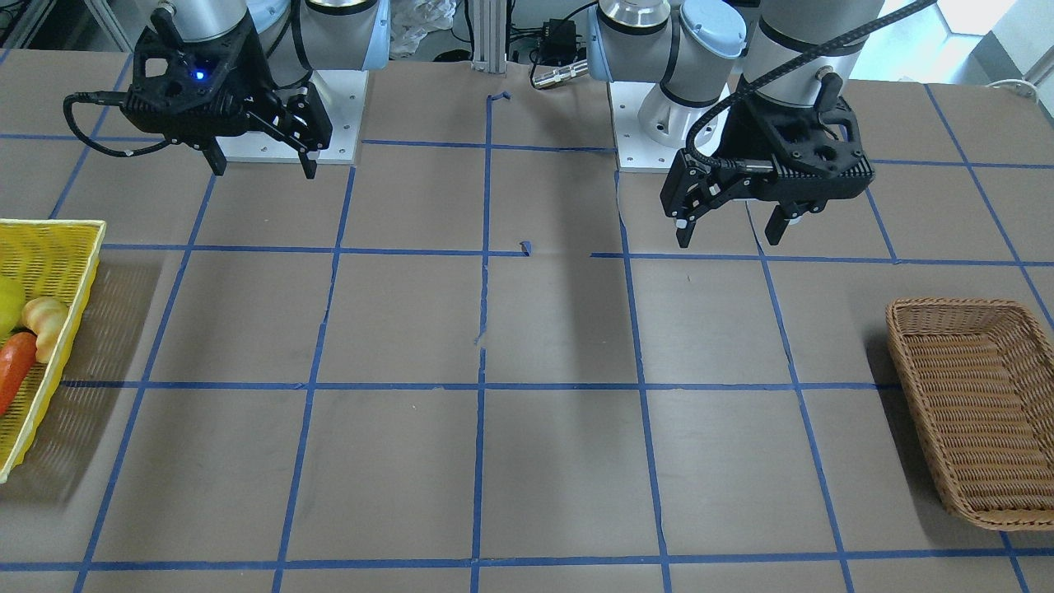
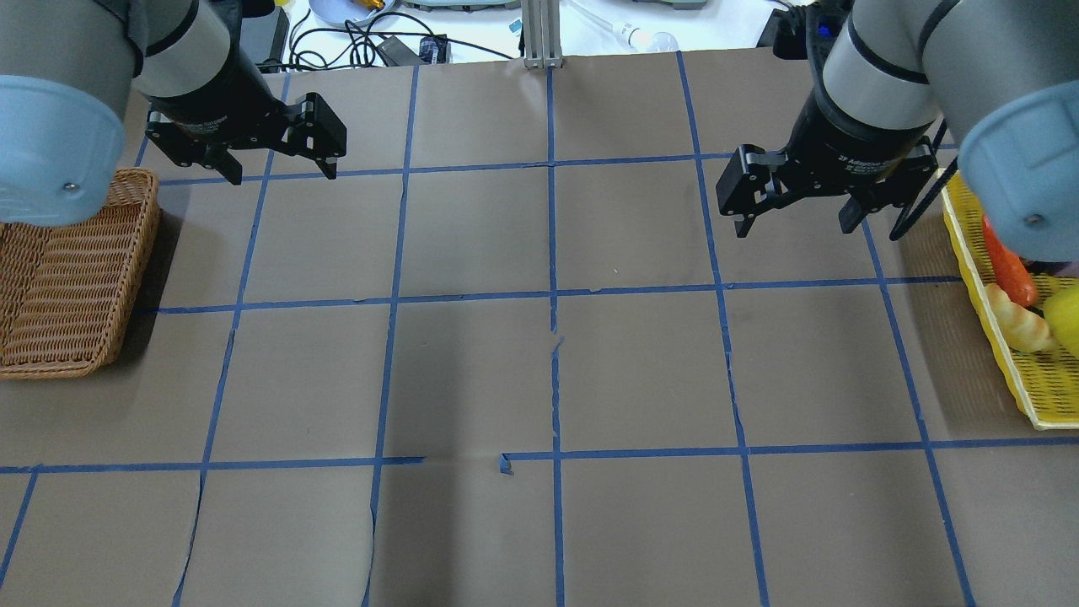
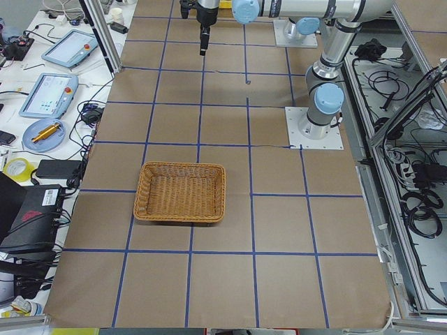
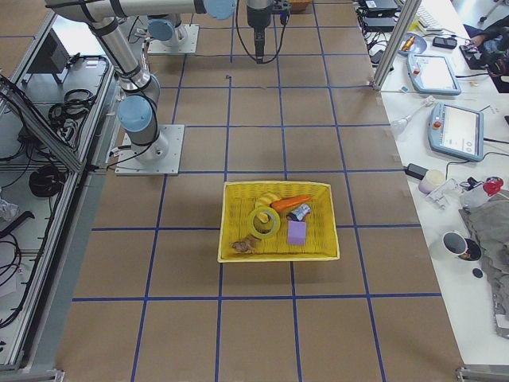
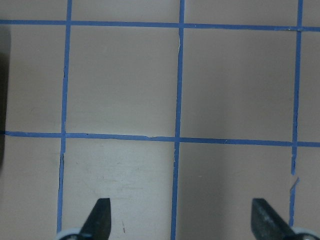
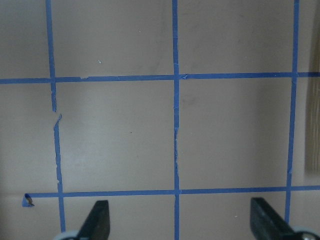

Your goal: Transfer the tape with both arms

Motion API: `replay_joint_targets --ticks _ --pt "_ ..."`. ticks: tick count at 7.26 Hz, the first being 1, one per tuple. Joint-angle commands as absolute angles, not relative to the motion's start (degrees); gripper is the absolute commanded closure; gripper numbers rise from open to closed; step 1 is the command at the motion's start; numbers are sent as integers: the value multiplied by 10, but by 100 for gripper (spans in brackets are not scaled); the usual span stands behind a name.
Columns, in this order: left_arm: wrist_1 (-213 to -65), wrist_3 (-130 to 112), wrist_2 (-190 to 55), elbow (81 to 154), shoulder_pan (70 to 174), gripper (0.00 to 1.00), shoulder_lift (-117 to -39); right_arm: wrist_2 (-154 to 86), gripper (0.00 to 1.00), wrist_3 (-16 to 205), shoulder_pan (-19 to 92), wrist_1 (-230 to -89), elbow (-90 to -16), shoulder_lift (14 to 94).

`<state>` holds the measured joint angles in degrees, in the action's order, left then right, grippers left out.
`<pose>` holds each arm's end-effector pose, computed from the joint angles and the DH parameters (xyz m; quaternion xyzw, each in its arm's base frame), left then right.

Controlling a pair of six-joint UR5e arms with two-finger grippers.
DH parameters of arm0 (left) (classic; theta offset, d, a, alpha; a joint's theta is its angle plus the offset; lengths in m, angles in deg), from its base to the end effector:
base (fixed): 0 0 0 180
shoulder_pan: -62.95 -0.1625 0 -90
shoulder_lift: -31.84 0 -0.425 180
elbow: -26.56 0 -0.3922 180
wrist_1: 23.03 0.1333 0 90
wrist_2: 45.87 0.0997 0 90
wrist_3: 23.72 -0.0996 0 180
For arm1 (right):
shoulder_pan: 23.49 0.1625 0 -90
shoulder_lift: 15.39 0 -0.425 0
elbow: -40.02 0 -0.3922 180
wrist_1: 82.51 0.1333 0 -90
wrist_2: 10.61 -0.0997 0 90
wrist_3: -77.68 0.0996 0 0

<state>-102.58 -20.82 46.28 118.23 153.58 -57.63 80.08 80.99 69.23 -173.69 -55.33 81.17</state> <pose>-0.1351 -0.5012 0.4976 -0.0213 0.9963 -0.0817 0.0162 0.1532 -0.4406 0.4977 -0.0053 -0.9998 0.0211 0.0049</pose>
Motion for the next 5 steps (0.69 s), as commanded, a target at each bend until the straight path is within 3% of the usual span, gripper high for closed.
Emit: replay_joint_targets --ticks 1,5 --pt "-1026 -208 462 1182 1536 0 -576 791 0 807 687 -1741 -553 807" --pt "-1027 -208 463 1182 1536 0 -576 771 0 787 670 -1724 -546 804"
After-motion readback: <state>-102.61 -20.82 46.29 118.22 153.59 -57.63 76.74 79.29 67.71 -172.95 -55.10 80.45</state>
